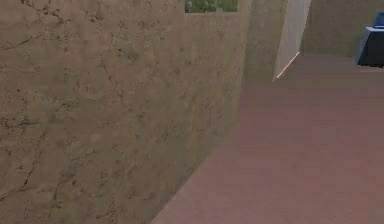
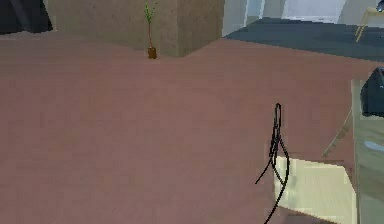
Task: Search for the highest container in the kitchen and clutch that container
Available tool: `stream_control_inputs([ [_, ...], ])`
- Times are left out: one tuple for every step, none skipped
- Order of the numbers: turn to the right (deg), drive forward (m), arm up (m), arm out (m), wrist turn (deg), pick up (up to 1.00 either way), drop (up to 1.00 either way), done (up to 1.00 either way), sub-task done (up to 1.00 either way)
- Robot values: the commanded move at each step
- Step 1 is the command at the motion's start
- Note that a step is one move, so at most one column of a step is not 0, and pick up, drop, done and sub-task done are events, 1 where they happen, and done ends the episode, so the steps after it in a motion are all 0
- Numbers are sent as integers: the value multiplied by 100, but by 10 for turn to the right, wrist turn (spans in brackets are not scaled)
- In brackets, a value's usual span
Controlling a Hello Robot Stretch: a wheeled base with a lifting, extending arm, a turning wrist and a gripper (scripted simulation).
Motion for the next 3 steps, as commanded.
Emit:
stream_control_inputs([
  [0, 25, 0, 0, 0, 0, 0, 0, 0],
  [450, 0, 0, 0, 0, 0, 0, 0, 0],
  [450, 0, 0, 0, 0, 0, 0, 0, 0],
])
